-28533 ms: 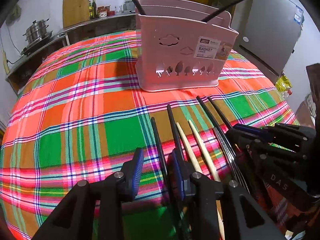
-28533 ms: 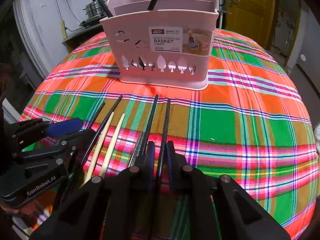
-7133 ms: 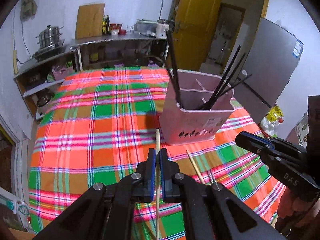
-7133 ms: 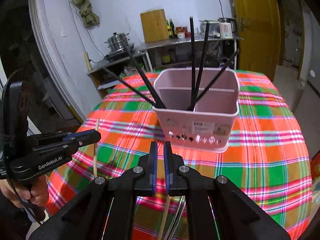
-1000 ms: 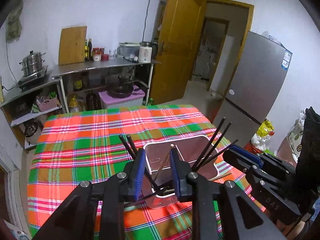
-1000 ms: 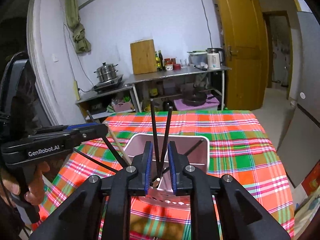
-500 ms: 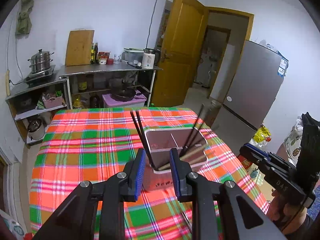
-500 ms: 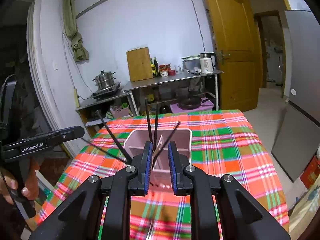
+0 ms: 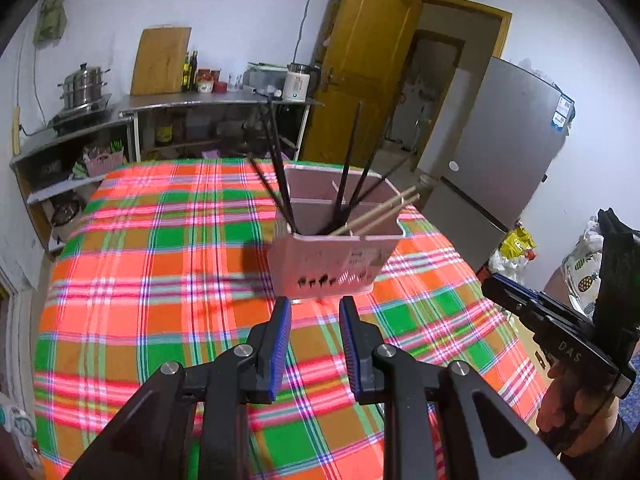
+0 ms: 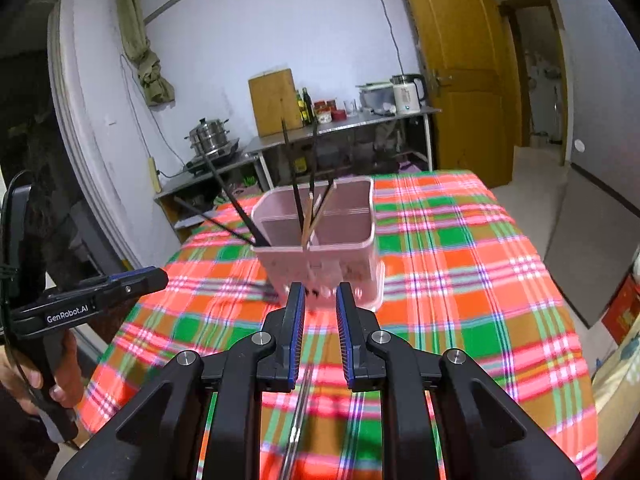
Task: Organize utensils
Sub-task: 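Move both open tools down to the metal chopsticks on the cloth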
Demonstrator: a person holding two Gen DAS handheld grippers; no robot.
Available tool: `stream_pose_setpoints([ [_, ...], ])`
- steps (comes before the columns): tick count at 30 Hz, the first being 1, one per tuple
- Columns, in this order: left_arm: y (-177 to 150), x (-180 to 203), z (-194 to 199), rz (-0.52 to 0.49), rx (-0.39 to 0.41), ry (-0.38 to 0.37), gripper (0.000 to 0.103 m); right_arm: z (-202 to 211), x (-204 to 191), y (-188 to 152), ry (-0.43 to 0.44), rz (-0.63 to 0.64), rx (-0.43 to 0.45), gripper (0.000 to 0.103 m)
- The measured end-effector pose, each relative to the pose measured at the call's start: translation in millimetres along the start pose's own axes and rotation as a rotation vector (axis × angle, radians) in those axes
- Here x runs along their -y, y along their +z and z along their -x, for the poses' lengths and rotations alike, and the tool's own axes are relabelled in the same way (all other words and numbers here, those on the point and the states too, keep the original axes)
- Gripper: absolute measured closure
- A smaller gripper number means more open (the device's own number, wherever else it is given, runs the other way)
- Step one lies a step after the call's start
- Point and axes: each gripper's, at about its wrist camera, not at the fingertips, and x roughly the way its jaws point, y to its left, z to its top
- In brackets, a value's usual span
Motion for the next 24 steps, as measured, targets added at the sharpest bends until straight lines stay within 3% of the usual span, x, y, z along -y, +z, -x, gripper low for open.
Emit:
stream_pose_setpoints([
  [24, -58, -18, -34, 0.059, -0.127, -0.009, 0.079, -52, -6, -76, 0.021, 0.027, -0.239, 0.087],
])
